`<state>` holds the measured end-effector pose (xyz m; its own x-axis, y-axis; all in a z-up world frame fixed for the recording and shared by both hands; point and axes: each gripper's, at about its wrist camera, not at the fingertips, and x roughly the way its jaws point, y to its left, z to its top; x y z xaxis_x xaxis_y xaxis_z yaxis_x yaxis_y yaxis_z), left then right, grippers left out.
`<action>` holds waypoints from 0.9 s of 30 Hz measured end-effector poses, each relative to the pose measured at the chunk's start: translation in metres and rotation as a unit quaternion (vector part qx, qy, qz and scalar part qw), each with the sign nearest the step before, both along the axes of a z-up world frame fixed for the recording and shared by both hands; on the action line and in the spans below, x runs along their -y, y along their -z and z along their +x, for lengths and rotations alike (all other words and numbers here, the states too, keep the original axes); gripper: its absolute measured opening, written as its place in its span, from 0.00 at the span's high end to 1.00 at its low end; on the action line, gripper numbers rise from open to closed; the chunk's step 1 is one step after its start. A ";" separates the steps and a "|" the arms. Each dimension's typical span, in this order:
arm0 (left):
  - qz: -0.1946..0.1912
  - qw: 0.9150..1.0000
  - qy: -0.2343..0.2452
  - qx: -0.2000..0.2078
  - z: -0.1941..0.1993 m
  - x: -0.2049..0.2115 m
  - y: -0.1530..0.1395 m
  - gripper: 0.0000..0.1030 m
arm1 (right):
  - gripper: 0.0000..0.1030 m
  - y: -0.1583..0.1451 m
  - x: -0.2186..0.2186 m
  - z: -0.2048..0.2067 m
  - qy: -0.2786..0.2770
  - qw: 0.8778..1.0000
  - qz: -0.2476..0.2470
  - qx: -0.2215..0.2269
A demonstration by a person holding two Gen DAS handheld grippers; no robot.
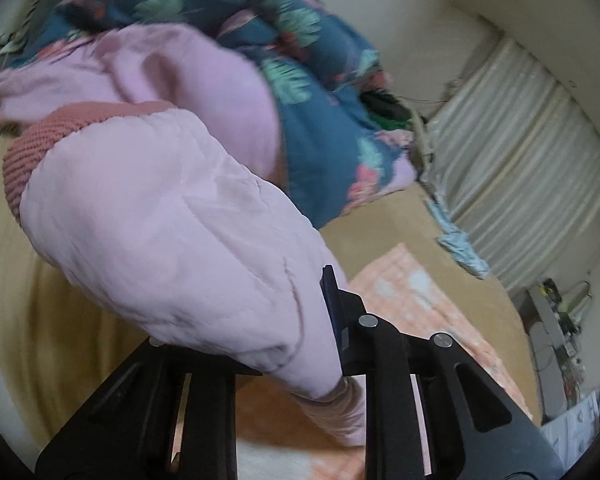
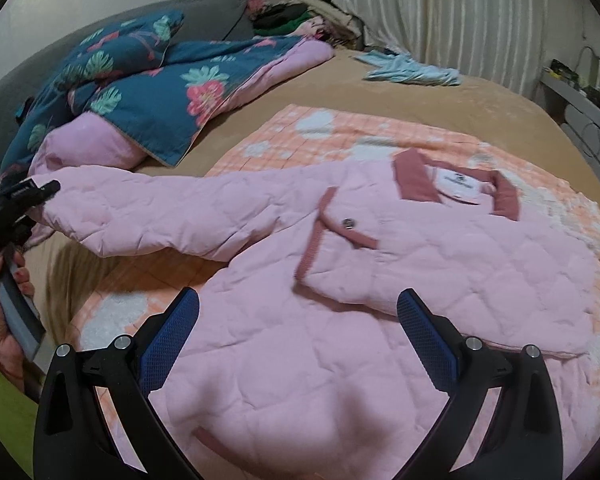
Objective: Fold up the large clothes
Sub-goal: 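Grasp the other sleeve's mauve cuff with the left tool and lift it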
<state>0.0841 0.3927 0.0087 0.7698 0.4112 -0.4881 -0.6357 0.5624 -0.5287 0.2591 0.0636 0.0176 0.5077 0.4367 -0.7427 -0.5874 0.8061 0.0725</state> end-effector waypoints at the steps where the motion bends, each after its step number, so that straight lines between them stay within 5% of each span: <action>1: 0.005 1.000 0.005 0.003 0.000 0.005 -0.007 0.88 | 0.04 -0.004 0.007 0.000 0.005 1.000 0.003 0.002; 15: 0.079 0.992 0.091 0.038 0.027 0.072 -0.095 0.88 | 0.04 -0.041 0.077 -0.011 0.059 0.997 0.047 0.024; 27: 0.133 0.976 0.166 0.039 0.058 0.128 -0.128 0.88 | 0.04 -0.068 0.128 -0.024 0.108 0.989 0.076 0.060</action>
<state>0.1424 0.2644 0.1371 0.9125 0.2378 -0.3330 -0.3595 0.8545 -0.3749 0.2346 -0.0646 0.0856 0.6812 0.4111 -0.6058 -0.4146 0.8986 0.1436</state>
